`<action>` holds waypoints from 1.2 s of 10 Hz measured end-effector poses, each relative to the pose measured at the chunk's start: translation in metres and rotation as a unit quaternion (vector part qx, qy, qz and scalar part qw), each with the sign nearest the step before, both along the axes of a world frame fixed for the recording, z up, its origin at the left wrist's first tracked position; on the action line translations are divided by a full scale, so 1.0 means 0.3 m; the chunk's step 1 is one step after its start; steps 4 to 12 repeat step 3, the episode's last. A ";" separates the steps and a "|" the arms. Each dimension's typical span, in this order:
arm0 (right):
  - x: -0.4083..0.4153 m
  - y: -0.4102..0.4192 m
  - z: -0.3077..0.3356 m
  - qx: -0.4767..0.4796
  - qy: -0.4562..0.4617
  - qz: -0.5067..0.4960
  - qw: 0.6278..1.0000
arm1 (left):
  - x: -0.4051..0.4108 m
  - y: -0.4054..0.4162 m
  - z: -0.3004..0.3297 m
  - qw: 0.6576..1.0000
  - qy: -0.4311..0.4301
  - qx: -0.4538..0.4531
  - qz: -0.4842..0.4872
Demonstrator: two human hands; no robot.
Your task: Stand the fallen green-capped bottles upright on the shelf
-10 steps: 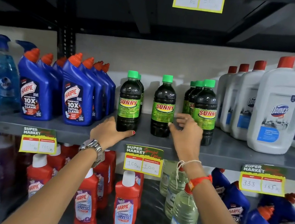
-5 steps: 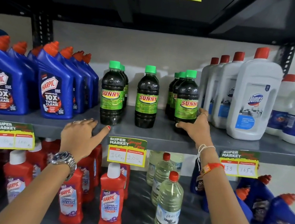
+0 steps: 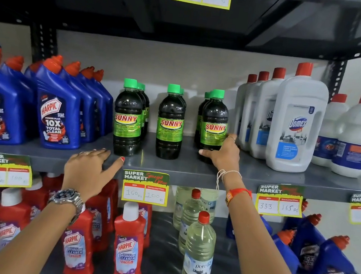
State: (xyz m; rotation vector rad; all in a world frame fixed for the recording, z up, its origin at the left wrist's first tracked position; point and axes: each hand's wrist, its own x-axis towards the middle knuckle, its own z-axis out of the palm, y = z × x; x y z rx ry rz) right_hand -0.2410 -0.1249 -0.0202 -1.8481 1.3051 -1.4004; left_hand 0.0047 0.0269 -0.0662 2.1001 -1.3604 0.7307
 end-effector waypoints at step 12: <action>-0.013 -0.006 -0.008 -0.006 0.054 0.004 0.999 | 0.004 -0.006 0.003 0.999 0.026 0.017 0.025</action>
